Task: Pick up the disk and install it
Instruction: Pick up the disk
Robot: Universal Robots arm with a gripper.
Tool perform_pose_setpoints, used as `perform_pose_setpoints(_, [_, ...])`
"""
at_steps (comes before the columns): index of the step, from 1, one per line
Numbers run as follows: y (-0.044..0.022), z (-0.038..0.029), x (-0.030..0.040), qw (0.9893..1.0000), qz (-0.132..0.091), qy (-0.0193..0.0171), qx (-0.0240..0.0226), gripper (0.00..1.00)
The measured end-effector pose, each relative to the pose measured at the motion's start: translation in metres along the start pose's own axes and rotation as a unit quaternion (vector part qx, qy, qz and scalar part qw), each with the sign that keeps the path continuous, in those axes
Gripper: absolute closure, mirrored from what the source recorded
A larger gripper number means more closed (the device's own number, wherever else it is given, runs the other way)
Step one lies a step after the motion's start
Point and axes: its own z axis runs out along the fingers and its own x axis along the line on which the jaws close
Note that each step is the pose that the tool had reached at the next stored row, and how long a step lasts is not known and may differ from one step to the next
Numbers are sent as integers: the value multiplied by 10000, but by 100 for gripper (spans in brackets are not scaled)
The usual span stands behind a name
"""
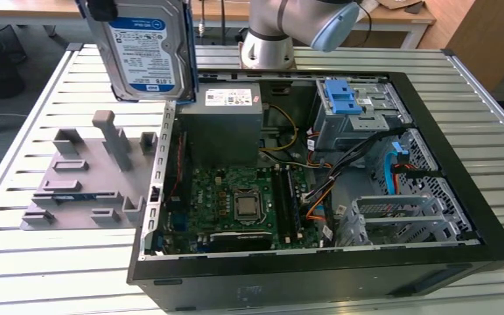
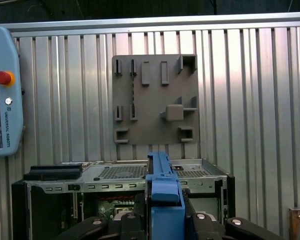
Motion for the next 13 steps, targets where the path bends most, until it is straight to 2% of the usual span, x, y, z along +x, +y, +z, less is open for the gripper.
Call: perform_pose_setpoints(13, [-43, 1, -2, 10000, 0, 0, 0, 64])
